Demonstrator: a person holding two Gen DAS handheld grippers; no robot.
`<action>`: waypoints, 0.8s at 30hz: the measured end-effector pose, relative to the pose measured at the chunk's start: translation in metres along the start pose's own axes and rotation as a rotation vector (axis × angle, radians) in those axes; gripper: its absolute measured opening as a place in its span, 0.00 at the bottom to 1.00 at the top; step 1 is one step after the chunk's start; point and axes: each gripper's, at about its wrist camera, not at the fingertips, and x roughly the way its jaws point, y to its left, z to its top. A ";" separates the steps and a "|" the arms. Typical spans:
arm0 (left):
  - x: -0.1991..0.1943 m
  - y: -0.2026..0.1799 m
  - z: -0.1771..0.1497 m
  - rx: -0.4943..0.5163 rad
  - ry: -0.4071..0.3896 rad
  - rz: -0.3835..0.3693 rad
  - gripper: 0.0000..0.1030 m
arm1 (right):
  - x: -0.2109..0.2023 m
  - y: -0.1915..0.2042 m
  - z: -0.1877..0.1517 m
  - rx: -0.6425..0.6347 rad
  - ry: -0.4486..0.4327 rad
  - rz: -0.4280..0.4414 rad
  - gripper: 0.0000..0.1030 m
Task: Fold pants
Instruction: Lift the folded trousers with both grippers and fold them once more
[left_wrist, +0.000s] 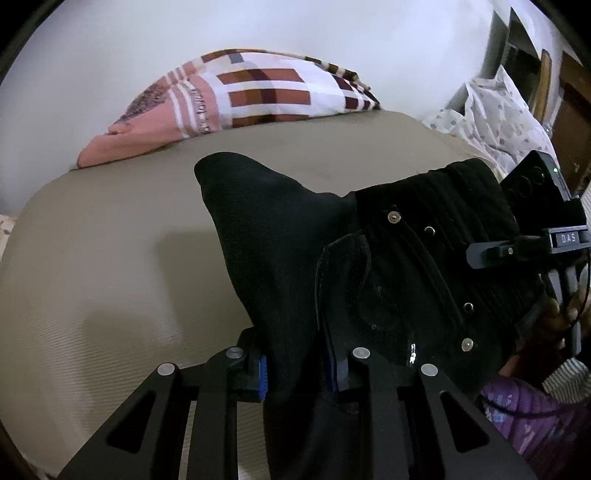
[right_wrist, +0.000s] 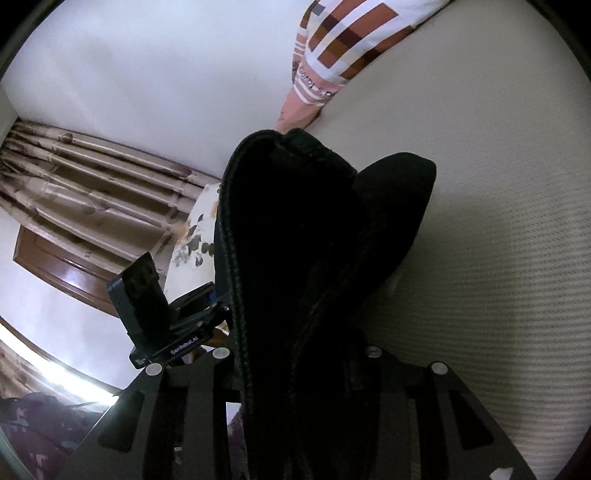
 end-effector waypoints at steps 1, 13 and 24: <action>-0.003 0.004 0.000 -0.005 -0.004 0.005 0.23 | 0.002 0.003 0.000 -0.001 -0.001 0.002 0.31; -0.023 0.052 0.002 -0.064 -0.030 0.051 0.23 | 0.047 0.036 0.014 -0.026 0.031 0.023 0.31; -0.032 0.102 0.009 -0.129 -0.064 0.101 0.23 | 0.096 0.056 0.044 -0.044 0.065 0.044 0.31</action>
